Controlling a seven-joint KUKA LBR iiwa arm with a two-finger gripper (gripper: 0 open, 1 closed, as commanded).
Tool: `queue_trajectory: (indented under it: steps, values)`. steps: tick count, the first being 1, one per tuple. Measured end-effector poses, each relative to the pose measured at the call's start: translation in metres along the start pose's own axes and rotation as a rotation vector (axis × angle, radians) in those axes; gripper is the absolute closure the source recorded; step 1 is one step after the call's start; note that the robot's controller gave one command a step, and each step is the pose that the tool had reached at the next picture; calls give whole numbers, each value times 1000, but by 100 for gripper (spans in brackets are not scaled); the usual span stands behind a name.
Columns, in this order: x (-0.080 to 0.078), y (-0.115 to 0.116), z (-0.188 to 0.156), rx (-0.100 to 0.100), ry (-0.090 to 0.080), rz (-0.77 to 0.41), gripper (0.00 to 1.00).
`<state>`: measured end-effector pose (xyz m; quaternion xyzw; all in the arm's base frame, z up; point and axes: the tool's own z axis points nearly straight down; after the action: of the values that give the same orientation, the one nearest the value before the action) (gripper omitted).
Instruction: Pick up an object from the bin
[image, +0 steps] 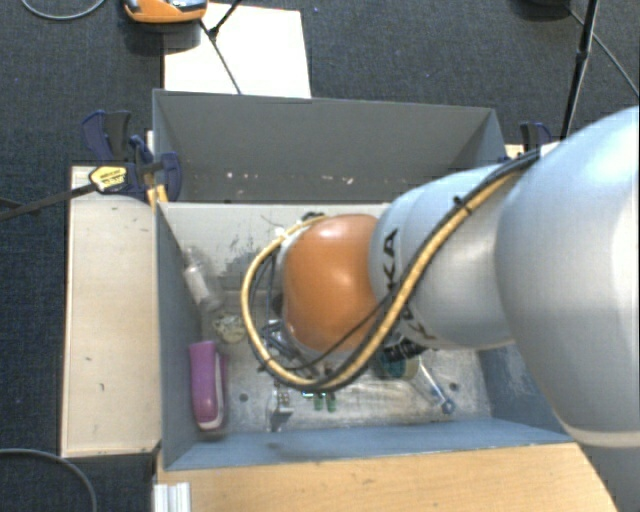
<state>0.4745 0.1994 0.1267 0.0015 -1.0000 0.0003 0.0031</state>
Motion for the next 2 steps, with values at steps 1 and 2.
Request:
queue_trajectory:
  steps: [1, 2]
  values:
    - [-81, 14, -60, -5, -17, 149, 0]
    - [-78, 13, -57, -3, -8, 151, 100]
